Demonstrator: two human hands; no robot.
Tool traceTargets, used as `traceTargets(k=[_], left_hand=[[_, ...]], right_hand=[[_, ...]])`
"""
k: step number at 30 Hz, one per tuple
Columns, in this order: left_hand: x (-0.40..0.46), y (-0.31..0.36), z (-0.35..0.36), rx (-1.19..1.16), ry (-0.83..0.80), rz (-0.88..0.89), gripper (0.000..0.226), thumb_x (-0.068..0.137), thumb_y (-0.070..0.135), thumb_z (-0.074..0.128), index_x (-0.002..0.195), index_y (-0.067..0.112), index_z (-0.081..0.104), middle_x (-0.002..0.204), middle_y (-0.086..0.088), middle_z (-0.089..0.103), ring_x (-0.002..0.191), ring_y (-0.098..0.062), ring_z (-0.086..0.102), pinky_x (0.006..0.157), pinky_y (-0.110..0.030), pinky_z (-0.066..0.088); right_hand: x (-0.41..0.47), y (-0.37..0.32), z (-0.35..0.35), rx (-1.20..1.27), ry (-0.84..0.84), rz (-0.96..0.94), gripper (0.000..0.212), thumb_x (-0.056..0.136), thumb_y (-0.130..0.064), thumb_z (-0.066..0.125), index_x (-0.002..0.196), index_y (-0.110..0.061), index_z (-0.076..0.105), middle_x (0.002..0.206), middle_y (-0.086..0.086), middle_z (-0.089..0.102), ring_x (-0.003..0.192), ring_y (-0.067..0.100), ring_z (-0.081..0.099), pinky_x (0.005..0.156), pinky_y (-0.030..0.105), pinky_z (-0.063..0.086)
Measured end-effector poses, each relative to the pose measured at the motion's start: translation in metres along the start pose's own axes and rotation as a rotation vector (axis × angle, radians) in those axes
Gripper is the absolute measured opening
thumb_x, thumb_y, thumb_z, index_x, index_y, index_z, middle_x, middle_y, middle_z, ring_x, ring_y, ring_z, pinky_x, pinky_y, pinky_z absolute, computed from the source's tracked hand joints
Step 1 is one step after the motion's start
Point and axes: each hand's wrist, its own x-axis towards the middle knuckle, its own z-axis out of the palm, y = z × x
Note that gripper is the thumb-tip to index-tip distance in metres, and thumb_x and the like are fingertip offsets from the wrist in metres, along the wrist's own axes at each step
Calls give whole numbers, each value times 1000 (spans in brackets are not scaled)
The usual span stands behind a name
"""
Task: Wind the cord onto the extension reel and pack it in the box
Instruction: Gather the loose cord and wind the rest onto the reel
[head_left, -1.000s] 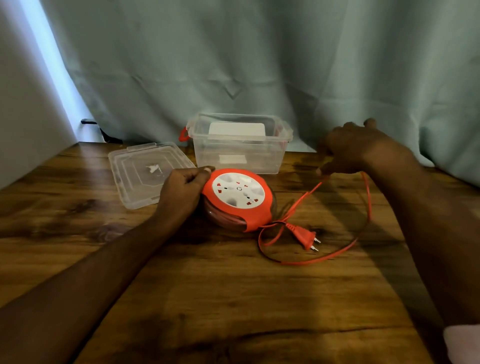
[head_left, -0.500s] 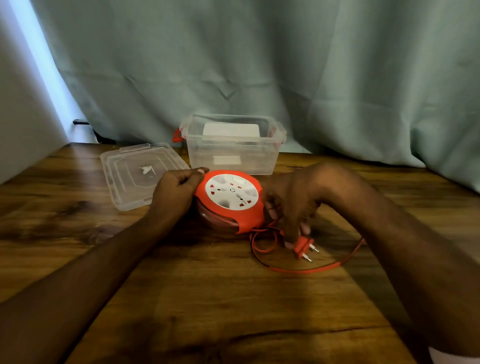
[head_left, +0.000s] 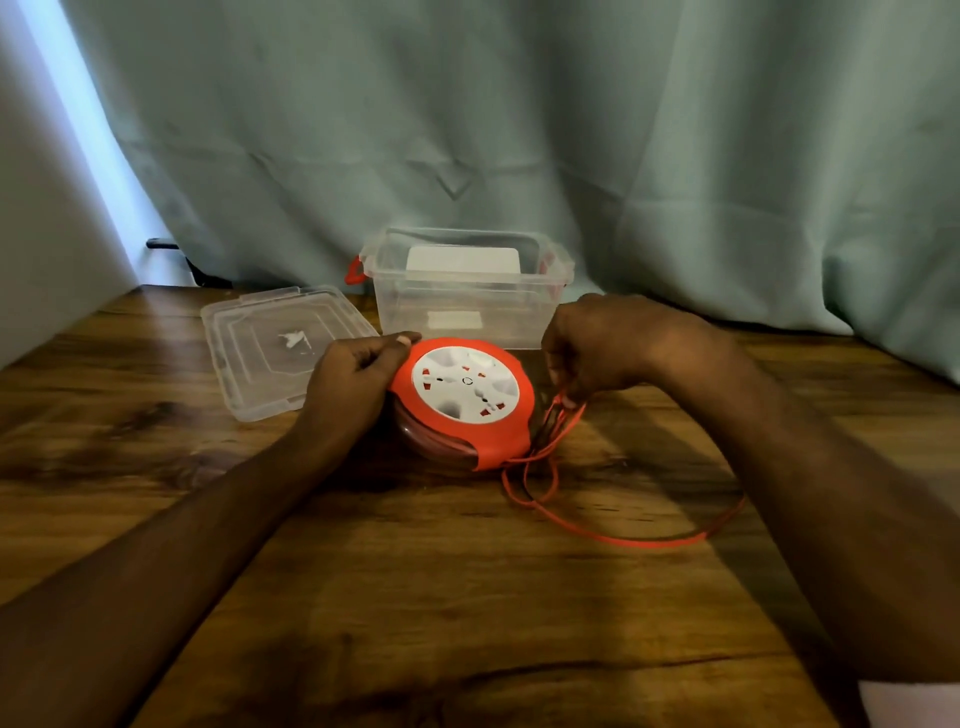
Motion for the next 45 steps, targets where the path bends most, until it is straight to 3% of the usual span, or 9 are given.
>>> traceTargets(k=[8,16,21,26,32,36,40,42,45], left_hand=[[0,1,-3,-127,52,29,28,106,30,51,127,24,69,101,12,76,88,-8,77,67,-24,63],[1,2,-4,-220,210,62,28,107,28,52,129,24,69,107,11,77,94,-10,76,67,-31,65],[3,-1,-5,-232,247,76,33,107,27,52,134,16,67,115,6,74,103,-9,73,76,-22,63],[3,-1,-3,-216,239,71,34,107,28,51,136,16,65,113,8,74,100,-9,73,71,-22,63],[5,-3,-4,-214,257,64,35,106,30,52,136,17,66,115,5,74,99,-10,73,63,-19,61],[5,-3,-4,-206,248,67,36,106,31,52,137,17,65,116,6,74,98,-9,73,69,-20,63],[5,-3,-3,-217,253,56,35,106,31,53,136,19,65,114,8,73,98,-8,73,73,-23,64],[5,-3,-3,-222,257,51,35,106,31,53,136,19,66,116,8,74,95,-6,73,69,-19,62],[4,-4,-4,-200,248,78,35,106,30,53,136,17,67,118,4,74,93,-7,75,63,-21,62]], right_hand=[[-5,10,-9,345,-230,-143,38,80,9,71,101,-22,71,100,3,72,95,21,71,83,39,61],[-14,-2,-9,211,-472,-121,48,70,-37,93,114,-33,74,109,-17,72,103,3,64,95,31,52],[-11,-4,-6,255,-515,-123,27,76,-34,90,100,-29,79,89,-19,75,89,-1,66,85,26,50],[-11,10,-8,343,-557,48,29,82,-4,83,109,-1,74,81,12,73,83,36,77,75,38,62],[-21,15,-23,-376,-20,364,52,74,-53,86,107,-18,66,88,-4,62,86,20,63,72,32,48],[-34,-13,-30,-18,-301,86,26,79,-39,87,86,-19,71,73,-5,71,74,15,71,60,26,51],[-39,-51,-17,253,-598,-362,34,88,-29,81,122,-28,75,100,-18,77,93,0,71,85,31,61],[-33,-61,-9,232,-548,-394,42,88,-31,80,129,-29,71,111,-18,74,104,3,68,93,34,60],[-28,-60,-5,175,-519,-244,36,90,-42,76,122,-25,73,105,-5,78,97,13,74,75,27,59]])
